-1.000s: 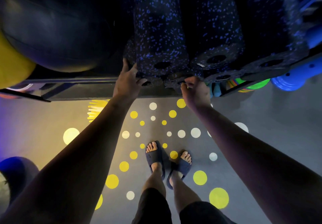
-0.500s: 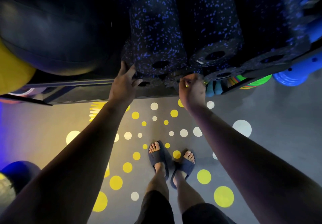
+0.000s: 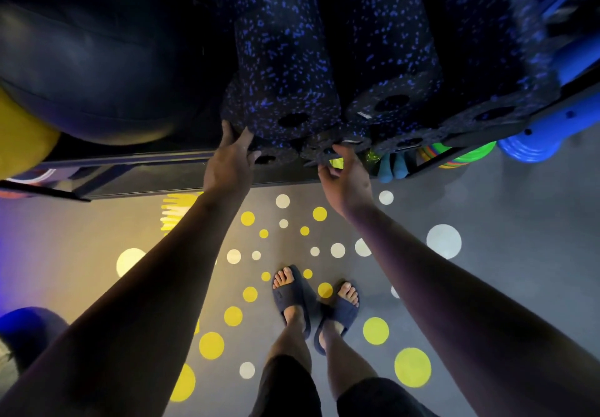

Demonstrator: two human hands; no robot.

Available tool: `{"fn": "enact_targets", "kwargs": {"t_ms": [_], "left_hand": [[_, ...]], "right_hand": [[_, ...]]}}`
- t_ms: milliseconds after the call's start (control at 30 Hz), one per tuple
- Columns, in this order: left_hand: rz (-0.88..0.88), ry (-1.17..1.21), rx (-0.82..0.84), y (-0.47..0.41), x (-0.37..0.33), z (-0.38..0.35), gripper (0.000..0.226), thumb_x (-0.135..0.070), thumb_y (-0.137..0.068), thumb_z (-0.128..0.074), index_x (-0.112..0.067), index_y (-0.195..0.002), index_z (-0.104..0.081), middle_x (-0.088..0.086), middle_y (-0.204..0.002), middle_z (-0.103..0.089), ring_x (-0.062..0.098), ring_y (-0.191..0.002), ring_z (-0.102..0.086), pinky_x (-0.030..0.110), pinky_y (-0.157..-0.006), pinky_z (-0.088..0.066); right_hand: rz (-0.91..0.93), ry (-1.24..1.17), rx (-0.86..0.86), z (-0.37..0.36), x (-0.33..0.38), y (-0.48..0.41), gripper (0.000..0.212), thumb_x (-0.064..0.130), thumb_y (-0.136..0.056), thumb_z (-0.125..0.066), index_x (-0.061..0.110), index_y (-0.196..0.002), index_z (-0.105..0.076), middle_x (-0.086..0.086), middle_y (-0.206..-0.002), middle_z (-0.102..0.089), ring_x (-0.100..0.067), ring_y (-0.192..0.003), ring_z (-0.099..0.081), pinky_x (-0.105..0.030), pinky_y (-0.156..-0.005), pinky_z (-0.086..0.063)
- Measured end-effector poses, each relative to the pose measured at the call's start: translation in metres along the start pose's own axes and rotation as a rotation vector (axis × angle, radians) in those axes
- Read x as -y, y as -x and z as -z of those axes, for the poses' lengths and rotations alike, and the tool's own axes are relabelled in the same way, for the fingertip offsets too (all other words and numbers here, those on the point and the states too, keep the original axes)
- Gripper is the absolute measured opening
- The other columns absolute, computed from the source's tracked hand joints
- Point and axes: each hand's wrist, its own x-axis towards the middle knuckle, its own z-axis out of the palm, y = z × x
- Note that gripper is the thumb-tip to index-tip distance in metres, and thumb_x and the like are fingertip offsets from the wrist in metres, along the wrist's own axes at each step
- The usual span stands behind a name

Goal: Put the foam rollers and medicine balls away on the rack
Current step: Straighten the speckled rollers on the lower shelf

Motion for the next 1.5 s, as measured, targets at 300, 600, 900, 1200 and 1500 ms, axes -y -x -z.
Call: {"fn": "enact_targets", "kwargs": {"t_ms": [300,600,900,1200,1500], "left_hand": [[0.038,0.221,0.122,0.015,-0.010,0.049,0.087,-0.016,-0.095,-0.060,-0.026,-0.162,-0.005,0.014,-0.168,-0.014,0.036,-0.151,-0.024,0.050,-0.118,-0.035],[-0.183,0.183,0.040,0.006,-0.095,0.103,0.116,-0.045,-0.080,-0.078,-0.045,-0.157,0.008,0.025,-0.166,0.002,0.046,-0.151,-0.015,0.053,-0.118,-0.033],[-0.109,-0.154,-0.050,-0.017,-0.107,0.069,0.107,-0.017,-0.086,-0.074,-0.054,-0.155,0.000,0.021,-0.166,0.012,0.059,-0.142,-0.024,0.057,-0.100,-0.050],[-0.145,-0.050,-0.025,0.001,-0.093,0.080,0.113,-0.017,-0.082,-0.078,-0.059,-0.152,0.000,0.016,-0.168,0.013,0.051,-0.145,-0.026,0.054,-0.099,-0.052],[-0.121,-0.091,-0.012,0.002,-0.104,0.069,0.110,-0.009,-0.088,-0.072,-0.061,-0.151,0.003,0.011,-0.167,0.020,0.056,-0.148,-0.011,0.058,-0.102,-0.049]], "right_hand": [[0.079,0.201,0.030,0.070,0.045,0.044,0.028,0.027,-0.093,-0.050,0.017,-0.114,-0.065,-0.004,-0.100,-0.071,-0.026,-0.096,-0.068,-0.023,-0.067,-0.037],[0.395,0.863,-0.176,0.162,0.105,-0.003,0.113,0.023,-0.075,-0.080,0.026,-0.162,-0.008,-0.013,-0.167,-0.011,-0.045,-0.148,-0.019,-0.051,-0.121,-0.025],[0.422,0.905,-0.129,0.152,0.078,-0.037,0.100,0.016,-0.091,-0.067,0.034,-0.161,0.002,-0.020,-0.167,-0.010,-0.044,-0.142,-0.037,-0.050,-0.098,-0.051],[0.399,0.847,-0.078,0.156,0.065,-0.021,0.092,0.005,-0.096,-0.056,0.030,-0.162,0.004,-0.022,-0.167,-0.006,-0.046,-0.146,-0.030,-0.048,-0.113,-0.040],[0.427,0.902,-0.122,0.152,0.061,-0.028,0.087,0.003,-0.098,-0.051,0.026,-0.162,0.003,-0.027,-0.165,-0.012,-0.040,-0.150,-0.026,-0.049,-0.124,-0.023]]}}
